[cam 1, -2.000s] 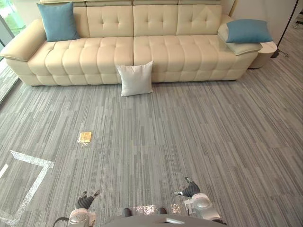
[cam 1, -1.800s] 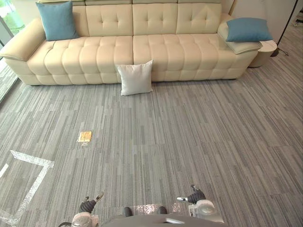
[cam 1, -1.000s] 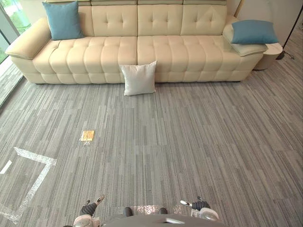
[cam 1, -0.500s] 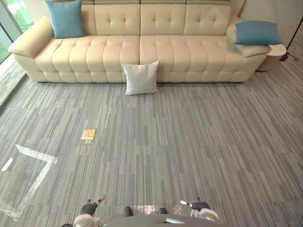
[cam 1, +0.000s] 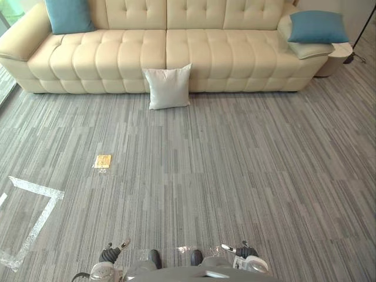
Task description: Pick up cushions and gather them together orderly.
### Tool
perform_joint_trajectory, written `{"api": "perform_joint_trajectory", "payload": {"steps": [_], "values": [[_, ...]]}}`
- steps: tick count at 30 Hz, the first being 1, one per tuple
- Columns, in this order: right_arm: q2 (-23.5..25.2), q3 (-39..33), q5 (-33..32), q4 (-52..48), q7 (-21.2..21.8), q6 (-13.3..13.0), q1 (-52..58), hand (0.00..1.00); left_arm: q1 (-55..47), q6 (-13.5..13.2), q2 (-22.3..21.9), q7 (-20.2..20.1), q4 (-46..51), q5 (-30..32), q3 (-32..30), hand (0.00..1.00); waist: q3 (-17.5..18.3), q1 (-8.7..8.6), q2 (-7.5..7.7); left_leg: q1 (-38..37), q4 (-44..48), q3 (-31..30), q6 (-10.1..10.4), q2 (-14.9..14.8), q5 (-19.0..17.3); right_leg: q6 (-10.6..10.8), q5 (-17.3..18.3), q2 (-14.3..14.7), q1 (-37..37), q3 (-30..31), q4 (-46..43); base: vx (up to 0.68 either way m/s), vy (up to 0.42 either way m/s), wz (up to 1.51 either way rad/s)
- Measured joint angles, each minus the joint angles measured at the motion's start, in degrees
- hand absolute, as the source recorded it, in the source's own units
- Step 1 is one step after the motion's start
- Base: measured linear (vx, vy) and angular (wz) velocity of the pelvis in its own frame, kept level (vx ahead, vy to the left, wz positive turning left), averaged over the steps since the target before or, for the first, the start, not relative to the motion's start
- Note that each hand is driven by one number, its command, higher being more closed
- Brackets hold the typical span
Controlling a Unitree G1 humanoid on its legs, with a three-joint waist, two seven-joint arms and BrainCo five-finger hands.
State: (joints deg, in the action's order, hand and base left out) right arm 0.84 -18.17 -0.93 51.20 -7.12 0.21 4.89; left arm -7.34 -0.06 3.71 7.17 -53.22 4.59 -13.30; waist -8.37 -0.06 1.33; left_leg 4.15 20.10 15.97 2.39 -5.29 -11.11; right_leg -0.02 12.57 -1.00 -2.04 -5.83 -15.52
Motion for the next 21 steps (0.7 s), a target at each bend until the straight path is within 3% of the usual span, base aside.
{"api": "perform_joint_trajectory", "payload": {"steps": [2,3,4,5,8,9,11,12,13,14,16,19,21], "values": [[0.6,0.2,-0.5,-1.7,-0.8,-0.1,0.6,0.00,0.0,0.0,-1.0,0.0,2.5,-0.1,-2.3,0.00,-0.8,0.32,-0.14,6.0,16.2,-0.2,-0.2,-3.2,-0.6,-0.9,2.0,0.5,1.4,0.0,-1.5,0.17,-0.077,0.00],[0.7,0.4,-0.9,-2.0,-1.0,-0.1,0.6,0.00,0.0,0.0,-1.2,0.0,3.0,-0.1,-2.6,0.00,-1.4,0.45,-0.22,7.9,19.9,-0.2,-0.1,-4.1,-0.9,-1.4,2.5,0.6,2.4,0.1,-1.5,0.19,-0.022,-0.07],[0.4,1.3,-1.1,-3.5,-1.1,0.0,1.0,0.00,0.0,-0.1,-1.5,0.0,3.6,-0.2,-2.6,0.00,-1.8,0.78,-0.24,10.1,24.7,-0.3,0.2,-5.3,-3.7,-1.8,3.7,0.7,3.8,0.5,-1.6,0.21,0.019,-0.07],[0.3,1.6,-1.3,-4.4,-1.2,0.0,1.6,0.00,-0.1,-0.1,-1.5,0.0,4.0,-0.6,-2.3,0.00,-1.8,0.82,-0.56,11.5,24.6,-0.4,0.4,-5.5,-5.4,-1.8,4.9,0.3,5.0,0.6,-1.6,0.22,0.037,-0.07],[0.3,2.4,-1.5,-5.4,-1.4,0.1,1.8,0.00,-0.4,-0.2,-1.8,0.0,5.5,-1.4,-2.2,0.00,-1.9,1.46,-0.62,15.3,20.4,-0.3,0.3,-4.8,-6.1,-1.0,7.4,-1.0,6.8,1.8,-1.1,0.26,0.104,-0.13],[0.3,2.4,-1.5,-5.4,-1.6,0.1,1.5,0.00,-0.3,-0.2,-1.9,0.0,5.7,-1.9,-2.3,0.00,-1.9,1.92,-0.58,17.6,17.0,-0.4,0.6,-3.7,-5.3,-0.2,8.0,-2.1,8.0,2.3,0.1,0.43,0.257,-0.22],[0.3,2.3,-1.5,-5.4,-1.7,0.0,1.4,0.00,-0.4,-0.3,-2.1,0.2,5.9,-2.2,-2.2,0.00,-1.9,2.77,-0.38,19.8,7.4,-0.2,0.6,-1.7,-0.2,0.8,8.9,-4.5,10.4,3.4,2.3,0.45,0.287,-0.40],[0.4,2.4,-1.5,-5.3,-1.7,0.0,1.4,0.00,-0.9,-0.3,-2.2,0.2,5.8,-2.2,-2.2,0.00,-1.9,3.74,-0.14,19.7,4.3,0.0,0.0,-1.3,6.8,1.1,9.8,-5.8,11.9,5.3,3.8,0.51,0.324,-0.72],[1.1,2.6,-1.5,-5.2,-1.7,0.0,1.3,0.00,-1.3,-0.4,-1.5,0.3,5.7,-2.2,-2.3,0.00,-1.3,3.79,0.94,19.3,5.8,1.8,-2.3,-0.2,5.4,0.3,9.2,-7.0,12.5,7.6,4.9,0.53,0.316,-0.65],[1.5,3.2,-1.5,-5.3,-1.6,0.0,0.9,0.00,-1.0,-0.4,-1.4,0.4,5.8,-2.2,-2.3,0.00,-1.2,3.56,1.11,20.0,6.9,1.9,-3.0,-0.2,4.0,-0.4,7.6,-7.0,12.1,8.9,5.0,0.68,0.389,-0.35],[2.5,4.0,-1.4,-4.6,-1.3,0.1,0.6,0.00,-0.5,-0.8,-0.5,0.2,5.3,-2.2,-2.3,0.00,-0.8,2.86,2.11,19.9,10.9,3.0,-6.3,-0.2,1.4,0.3,2.1,-7.7,11.9,12.0,3.9,0.57,0.319,-0.04],[2.6,2.9,-0.9,-3.5,-0.8,-0.1,0.6,0.00,-1.1,-0.7,0.4,0.2,4.2,-2.3,-2.3,0.00,0.6,3.11,4.01,15.5,11.1,3.5,-7.1,1.0,0.9,1.4,-3.4,-9.0,11.3,13.3,-2.2,0.48,0.169,-0.40],[2.6,1.8,-0.8,-2.9,-0.7,-0.2,0.8,0.00,-1.8,-0.7,1.0,0.2,4.1,-2.3,-1.5,0.00,2.3,3.12,5.05,11.7,8.7,3.5,-7.2,2.6,-0.9,4.5,-6.5,-9.8,7.7,13.9,-11.1,0.37,0.046,-0.45]]}}
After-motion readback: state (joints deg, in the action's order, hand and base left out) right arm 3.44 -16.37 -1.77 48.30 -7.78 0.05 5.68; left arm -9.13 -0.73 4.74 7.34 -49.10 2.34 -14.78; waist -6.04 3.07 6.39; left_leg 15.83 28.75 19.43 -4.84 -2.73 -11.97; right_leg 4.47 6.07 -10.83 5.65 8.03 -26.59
